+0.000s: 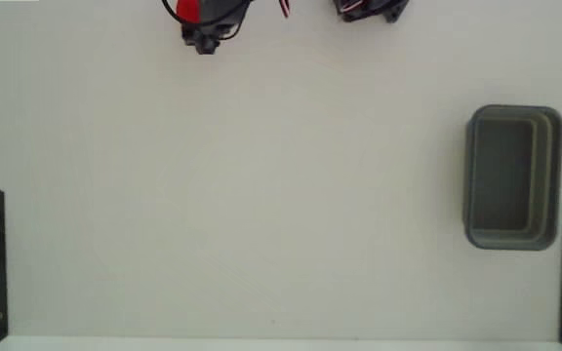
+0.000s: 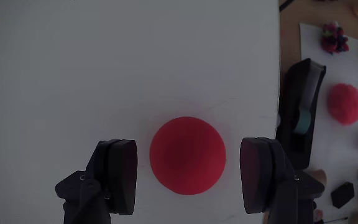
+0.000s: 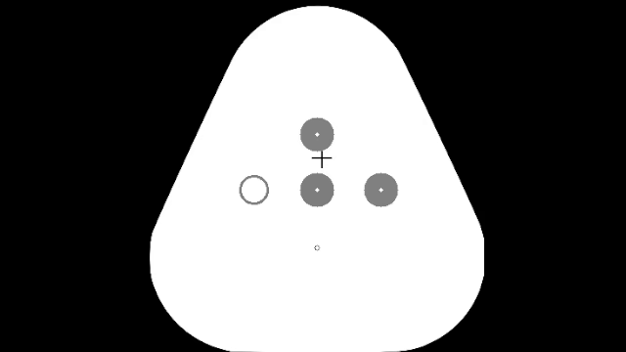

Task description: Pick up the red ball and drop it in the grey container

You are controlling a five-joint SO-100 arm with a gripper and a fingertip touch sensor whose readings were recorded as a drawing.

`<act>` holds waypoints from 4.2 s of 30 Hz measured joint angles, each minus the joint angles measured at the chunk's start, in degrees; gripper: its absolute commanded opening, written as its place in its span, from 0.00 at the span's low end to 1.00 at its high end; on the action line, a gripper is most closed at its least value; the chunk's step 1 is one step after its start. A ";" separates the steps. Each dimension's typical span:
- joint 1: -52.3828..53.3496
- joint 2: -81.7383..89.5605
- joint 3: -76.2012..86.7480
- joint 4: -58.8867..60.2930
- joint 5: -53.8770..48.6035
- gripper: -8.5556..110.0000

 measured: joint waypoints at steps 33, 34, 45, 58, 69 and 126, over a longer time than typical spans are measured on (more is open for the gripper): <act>0.00 0.35 13.45 -13.54 0.00 1.00; 0.00 0.44 13.97 -13.97 0.00 1.00; 0.00 0.44 19.25 -19.86 -0.09 1.00; 0.09 0.35 24.35 -25.66 -0.09 1.00; 0.00 -0.18 26.28 -28.74 -0.09 1.00; 0.00 -0.35 28.30 -31.38 -0.09 0.92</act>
